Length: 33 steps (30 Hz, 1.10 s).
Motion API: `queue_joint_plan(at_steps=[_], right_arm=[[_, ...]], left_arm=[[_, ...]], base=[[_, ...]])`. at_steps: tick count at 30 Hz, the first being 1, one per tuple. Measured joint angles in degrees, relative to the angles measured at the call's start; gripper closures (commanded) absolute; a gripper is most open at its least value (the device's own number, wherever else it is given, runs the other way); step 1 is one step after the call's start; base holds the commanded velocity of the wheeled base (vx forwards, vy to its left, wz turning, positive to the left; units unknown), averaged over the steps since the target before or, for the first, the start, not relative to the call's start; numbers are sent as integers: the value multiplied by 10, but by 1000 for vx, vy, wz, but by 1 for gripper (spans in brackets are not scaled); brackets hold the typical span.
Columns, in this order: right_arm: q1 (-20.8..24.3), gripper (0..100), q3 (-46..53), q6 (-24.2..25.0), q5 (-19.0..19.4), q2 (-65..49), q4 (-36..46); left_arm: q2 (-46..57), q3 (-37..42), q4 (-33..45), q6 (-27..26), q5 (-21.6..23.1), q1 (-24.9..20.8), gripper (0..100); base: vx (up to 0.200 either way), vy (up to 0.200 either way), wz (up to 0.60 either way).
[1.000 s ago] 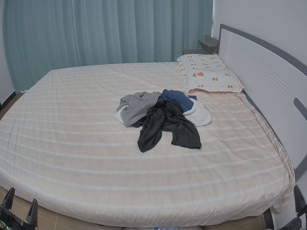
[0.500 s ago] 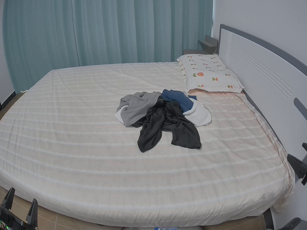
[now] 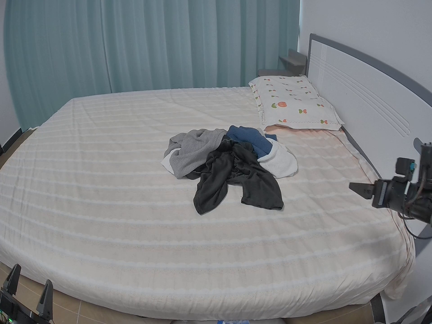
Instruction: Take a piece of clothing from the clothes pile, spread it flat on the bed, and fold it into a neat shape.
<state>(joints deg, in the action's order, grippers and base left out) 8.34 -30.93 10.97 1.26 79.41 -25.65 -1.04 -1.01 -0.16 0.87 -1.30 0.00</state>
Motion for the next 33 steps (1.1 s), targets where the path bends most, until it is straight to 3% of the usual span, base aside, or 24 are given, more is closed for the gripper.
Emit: queue_joint_plan(at_steps=[10, 18, 26, 33], right_arm=[[34, 0, -188, 64, -45, 290, -40], [62, 0, -414, 111, -73, 512, -25], [94, 0, -584, 143, -89, 665, 23], [107, 0, -652, 149, -94, 730, 48]], left_arm=[[0, 0, 0, 0, 0, 0, 0], [0, 0, 0, 0, 0, 0, 0], [0, 0, 0, 0, 0, 0, 0], [0, 0, 0, 0, 0, 0, 0]], base=[[0, 0, 0], [0, 0, 0], [0, 0, 0], [0, 0, 0]])
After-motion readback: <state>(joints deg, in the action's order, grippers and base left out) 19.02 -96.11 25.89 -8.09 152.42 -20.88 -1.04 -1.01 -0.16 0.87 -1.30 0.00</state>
